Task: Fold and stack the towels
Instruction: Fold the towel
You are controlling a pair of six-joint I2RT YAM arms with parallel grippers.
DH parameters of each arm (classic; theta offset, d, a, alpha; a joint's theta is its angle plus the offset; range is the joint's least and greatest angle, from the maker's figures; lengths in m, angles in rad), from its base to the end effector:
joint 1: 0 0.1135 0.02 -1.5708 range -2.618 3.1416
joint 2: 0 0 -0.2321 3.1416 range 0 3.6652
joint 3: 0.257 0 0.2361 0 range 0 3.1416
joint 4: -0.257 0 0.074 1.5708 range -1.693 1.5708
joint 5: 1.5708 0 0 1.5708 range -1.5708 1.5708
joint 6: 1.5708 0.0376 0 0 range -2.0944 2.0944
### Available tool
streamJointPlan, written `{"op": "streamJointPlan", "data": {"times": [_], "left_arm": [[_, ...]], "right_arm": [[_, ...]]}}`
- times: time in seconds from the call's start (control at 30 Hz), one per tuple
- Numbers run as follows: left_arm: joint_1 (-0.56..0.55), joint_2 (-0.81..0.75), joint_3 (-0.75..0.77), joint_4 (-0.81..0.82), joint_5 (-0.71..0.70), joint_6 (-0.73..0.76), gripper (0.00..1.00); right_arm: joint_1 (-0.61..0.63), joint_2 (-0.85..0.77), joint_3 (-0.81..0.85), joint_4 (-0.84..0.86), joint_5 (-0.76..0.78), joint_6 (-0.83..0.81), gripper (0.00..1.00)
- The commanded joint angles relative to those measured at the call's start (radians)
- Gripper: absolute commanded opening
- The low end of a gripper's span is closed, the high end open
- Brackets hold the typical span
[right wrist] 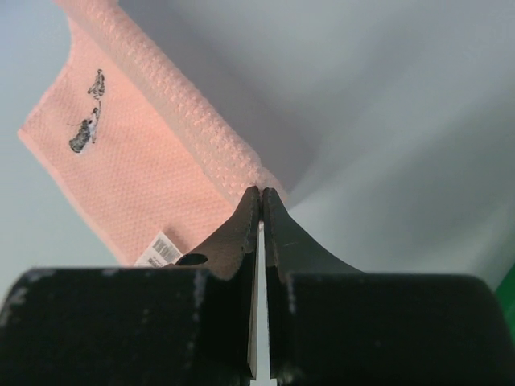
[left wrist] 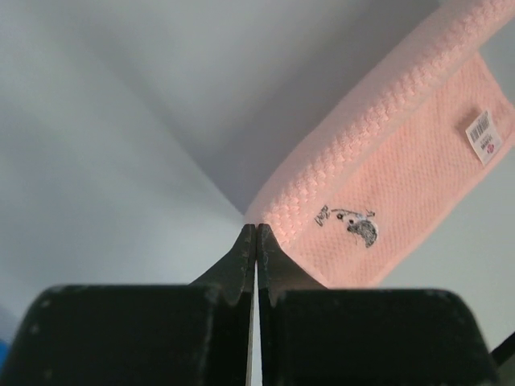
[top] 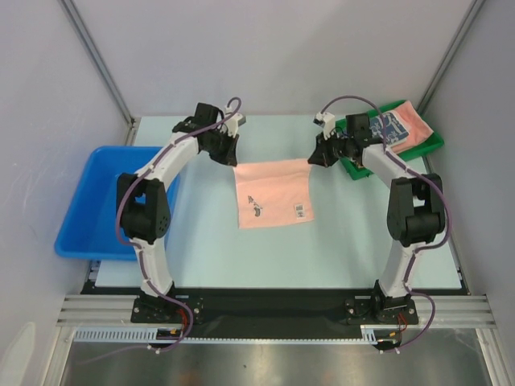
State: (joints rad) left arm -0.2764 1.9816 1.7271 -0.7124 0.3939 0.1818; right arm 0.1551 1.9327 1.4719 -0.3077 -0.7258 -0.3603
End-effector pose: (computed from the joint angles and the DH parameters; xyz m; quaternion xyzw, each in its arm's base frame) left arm 0.3910 -0.1259 0.2374 0.2693 0.8986 -0.2004 0.2825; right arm 0.3981 0.0875 0.2118 -0.3534 0.7969 0.2877 0.3966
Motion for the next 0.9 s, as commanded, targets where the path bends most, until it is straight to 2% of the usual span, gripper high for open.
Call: {"op": "streamJointPlan", "data": {"times": [0.0,0.27,0.43,0.53,0.87], "left_arm": [[-0.023,-0.085,-0.066,0.014,0.014,-0.01,0.0],[-0.098,-0.22,-0.224,0.03,-0.003,-0.036,0.0],[-0.144,-0.247,-0.328,0.03,-0.01,-0.059,0.0],[-0.15,-0.271,-0.406,0.068,0.037,-0.088,0.0],[-0.176,-0.299,-0.506,0.09,0.017,-0.107,0.0]], "right_arm": [[0.024,-0.095,-0.083,0.056,0.04,0.026,0.0],[0.055,-0.271,-0.321,0.148,0.134,0.135,0.0],[0.07,-0.328,-0.432,0.16,0.154,0.176,0.0],[0.083,-0.347,-0.466,0.171,0.167,0.199,0.0],[0.127,-0.388,-0.548,0.173,0.218,0.276,0.0]]}}
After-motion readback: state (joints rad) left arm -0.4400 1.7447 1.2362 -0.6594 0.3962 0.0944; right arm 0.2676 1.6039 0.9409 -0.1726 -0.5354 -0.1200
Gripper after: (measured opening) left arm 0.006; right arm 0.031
